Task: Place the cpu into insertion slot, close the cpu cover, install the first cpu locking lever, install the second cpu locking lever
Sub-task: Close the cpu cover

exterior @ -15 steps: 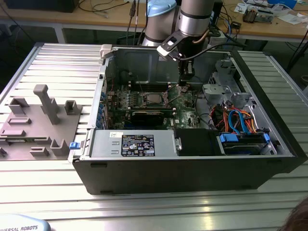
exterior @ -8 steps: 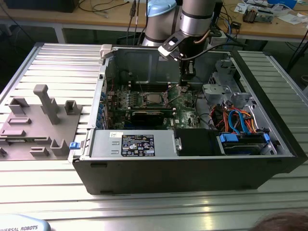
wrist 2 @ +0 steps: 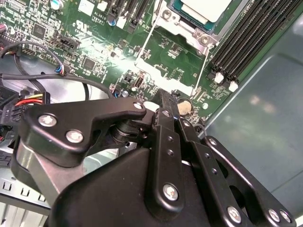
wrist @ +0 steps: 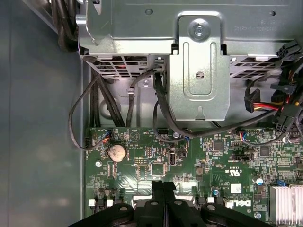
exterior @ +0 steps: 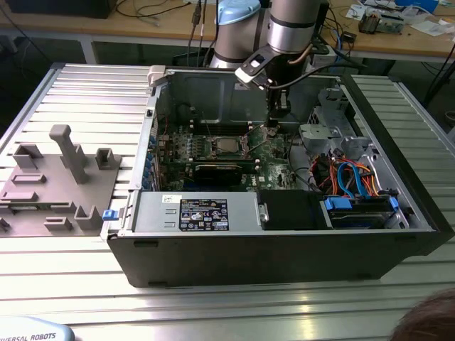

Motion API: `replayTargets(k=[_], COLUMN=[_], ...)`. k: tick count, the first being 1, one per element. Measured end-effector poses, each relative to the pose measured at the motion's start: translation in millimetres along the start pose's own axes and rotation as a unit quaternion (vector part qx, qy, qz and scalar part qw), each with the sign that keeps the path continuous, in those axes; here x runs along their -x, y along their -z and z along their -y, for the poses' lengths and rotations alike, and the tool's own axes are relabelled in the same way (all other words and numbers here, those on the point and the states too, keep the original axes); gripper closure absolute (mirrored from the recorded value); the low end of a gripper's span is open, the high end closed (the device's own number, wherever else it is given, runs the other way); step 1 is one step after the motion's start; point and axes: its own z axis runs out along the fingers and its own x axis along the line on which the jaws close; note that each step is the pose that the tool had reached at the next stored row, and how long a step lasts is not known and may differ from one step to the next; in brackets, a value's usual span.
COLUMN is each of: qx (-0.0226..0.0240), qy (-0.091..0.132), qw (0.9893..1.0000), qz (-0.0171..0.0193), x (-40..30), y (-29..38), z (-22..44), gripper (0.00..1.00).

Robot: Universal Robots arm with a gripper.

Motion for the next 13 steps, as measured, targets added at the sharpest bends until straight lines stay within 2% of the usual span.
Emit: replayTargets(k=[13], qx=[0.0000], qy=[0.000], qw=[1.0000], qz=[0.0000], x=[0.0], y=[-0.1], z=[-3.1], gripper=[0.89])
